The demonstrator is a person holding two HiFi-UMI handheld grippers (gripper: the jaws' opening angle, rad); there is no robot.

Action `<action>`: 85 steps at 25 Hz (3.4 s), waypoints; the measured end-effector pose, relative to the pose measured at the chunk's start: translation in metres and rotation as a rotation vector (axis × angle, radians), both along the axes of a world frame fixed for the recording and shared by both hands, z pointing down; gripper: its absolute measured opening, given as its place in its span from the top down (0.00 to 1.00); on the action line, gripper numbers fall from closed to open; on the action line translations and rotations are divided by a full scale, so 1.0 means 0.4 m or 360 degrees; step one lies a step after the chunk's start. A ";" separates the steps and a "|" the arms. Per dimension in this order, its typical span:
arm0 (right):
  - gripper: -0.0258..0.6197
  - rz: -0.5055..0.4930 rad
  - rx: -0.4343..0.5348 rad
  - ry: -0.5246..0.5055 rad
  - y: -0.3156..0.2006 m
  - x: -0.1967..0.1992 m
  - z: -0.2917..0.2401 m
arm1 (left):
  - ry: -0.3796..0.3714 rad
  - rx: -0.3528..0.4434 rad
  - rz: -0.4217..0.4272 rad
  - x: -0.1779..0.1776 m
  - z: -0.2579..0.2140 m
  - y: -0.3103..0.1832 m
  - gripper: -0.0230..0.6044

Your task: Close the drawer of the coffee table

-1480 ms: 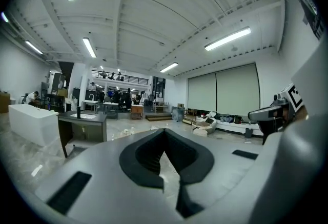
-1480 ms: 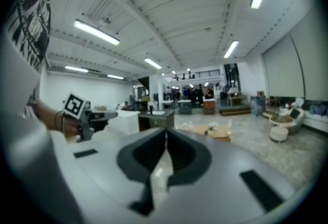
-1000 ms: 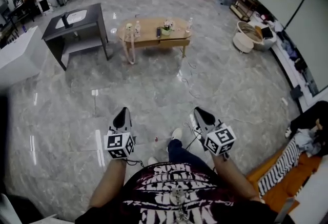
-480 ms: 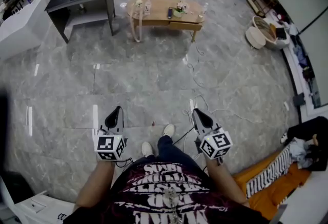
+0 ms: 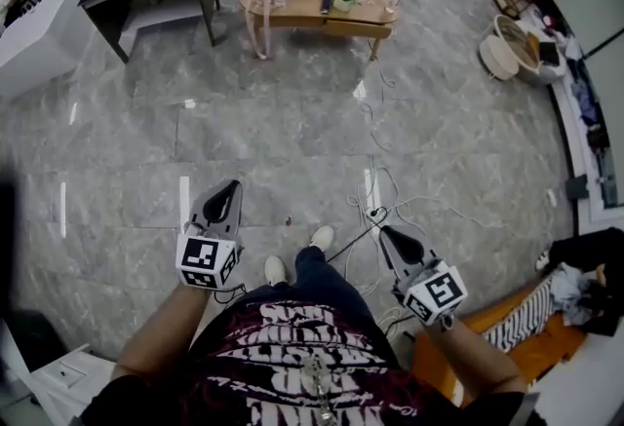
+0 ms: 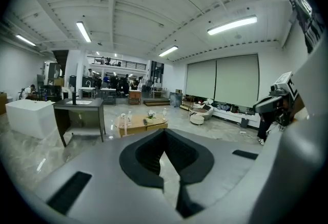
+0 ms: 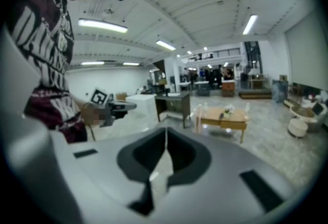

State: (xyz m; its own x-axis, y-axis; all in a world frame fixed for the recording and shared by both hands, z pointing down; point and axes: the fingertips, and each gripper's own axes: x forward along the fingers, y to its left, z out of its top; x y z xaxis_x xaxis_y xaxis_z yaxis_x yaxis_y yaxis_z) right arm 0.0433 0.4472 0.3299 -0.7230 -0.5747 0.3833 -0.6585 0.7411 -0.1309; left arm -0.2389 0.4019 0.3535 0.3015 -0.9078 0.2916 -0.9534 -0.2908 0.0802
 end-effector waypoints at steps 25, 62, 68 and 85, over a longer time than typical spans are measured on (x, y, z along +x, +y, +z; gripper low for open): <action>0.91 0.0112 -0.0011 -0.0302 -0.540 0.118 0.029 | -0.0069 0.0029 -0.0205 0.218 -0.062 -0.354 0.93; 0.91 0.0308 0.0079 -0.0142 -0.967 0.008 -0.018 | 0.0142 0.0115 -0.0052 0.079 -0.052 -0.941 0.93; 0.91 0.0376 0.0032 -0.0201 -1.055 0.048 0.006 | 0.0166 0.0057 -0.0040 0.108 -0.020 -1.015 0.93; 0.91 0.0351 0.0019 -0.0343 -1.500 0.331 0.021 | 0.0157 0.0037 -0.0155 0.332 -0.062 -1.439 0.93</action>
State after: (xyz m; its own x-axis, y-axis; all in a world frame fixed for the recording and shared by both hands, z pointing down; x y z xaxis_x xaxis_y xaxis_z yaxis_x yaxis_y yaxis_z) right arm 0.1758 -0.1529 0.3381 -0.6444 -0.7304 0.2266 -0.7615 0.5858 -0.2773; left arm -0.1063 -0.1735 0.3287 0.2377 -0.9404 0.2434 -0.9650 -0.2001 0.1692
